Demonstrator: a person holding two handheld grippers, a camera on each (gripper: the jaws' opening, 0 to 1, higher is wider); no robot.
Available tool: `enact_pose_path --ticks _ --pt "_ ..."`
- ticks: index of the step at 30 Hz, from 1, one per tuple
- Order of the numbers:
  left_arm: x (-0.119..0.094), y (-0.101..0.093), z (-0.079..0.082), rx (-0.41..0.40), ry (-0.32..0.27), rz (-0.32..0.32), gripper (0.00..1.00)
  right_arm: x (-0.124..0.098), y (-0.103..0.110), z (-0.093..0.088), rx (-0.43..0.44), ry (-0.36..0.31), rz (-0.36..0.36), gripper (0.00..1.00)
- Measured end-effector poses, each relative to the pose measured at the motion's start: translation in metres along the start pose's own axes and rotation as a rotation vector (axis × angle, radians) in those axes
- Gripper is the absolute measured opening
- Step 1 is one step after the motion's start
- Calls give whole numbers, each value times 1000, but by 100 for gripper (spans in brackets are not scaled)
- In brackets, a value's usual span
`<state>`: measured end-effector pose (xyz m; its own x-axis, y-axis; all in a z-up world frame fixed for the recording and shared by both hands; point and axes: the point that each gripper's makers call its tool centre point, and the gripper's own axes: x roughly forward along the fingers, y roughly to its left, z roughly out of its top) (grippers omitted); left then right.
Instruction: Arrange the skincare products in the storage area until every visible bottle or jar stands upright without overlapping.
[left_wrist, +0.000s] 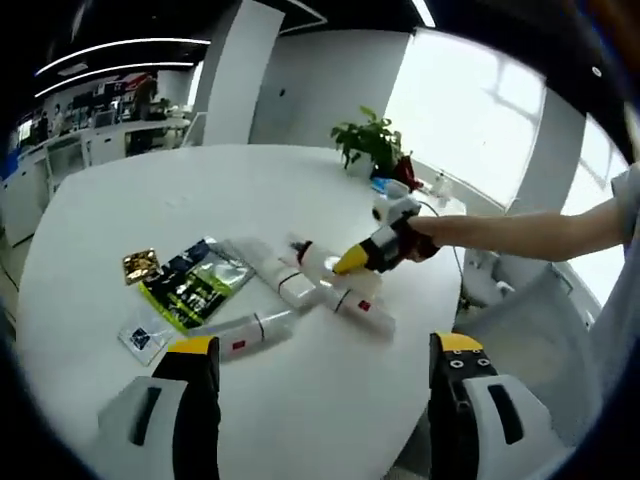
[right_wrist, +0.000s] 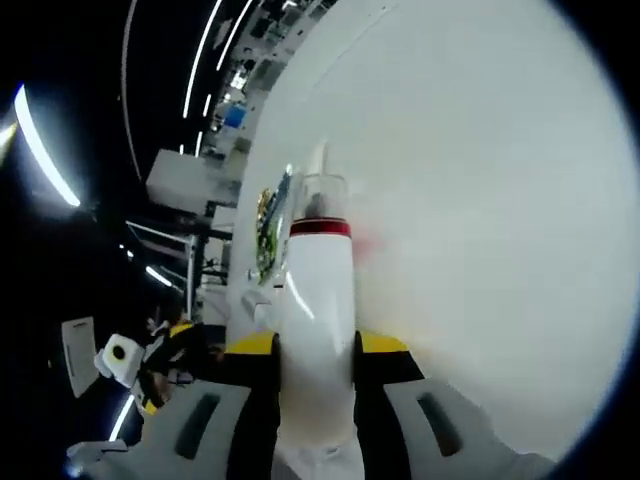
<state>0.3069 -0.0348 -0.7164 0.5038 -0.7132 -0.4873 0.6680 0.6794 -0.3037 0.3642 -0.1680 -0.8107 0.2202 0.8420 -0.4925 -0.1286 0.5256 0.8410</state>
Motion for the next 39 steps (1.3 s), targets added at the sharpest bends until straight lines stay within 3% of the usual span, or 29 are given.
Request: enact_pose_path --ticks 4,7,8,11,18,19,20,28,33,39 --pt "11 1 10 -42 -33 -43 63 8 2 -4 24 -1 36 27" --pt "18 -2 21 -107 -83 -109 41 9 3 -6 42 -13 58 27" --pt "21 -4 24 -140 -93 -134 38 9 4 -7 49 -15 66 27" --pt "30 0 25 -114 -94 -142 35 9 4 -9 65 -23 83 27" --pt "58 -3 35 -236 -115 -252 34 7 12 -17 136 -54 169 27" --pt "60 -3 37 -282 -121 -269 32 7 13 -17 137 -57 173 27" --pt "63 -2 40 -332 -129 -273 31 7 15 -18 139 -58 183 27" --pt "89 19 40 -422 -122 -264 32 8 31 -24 161 -56 247 27" --pt "99 9 31 -459 -99 -261 32 9 48 -33 126 -39 308 27" --pt "101 3 35 -483 -121 -282 33 3 70 -34 107 -42 367 27"
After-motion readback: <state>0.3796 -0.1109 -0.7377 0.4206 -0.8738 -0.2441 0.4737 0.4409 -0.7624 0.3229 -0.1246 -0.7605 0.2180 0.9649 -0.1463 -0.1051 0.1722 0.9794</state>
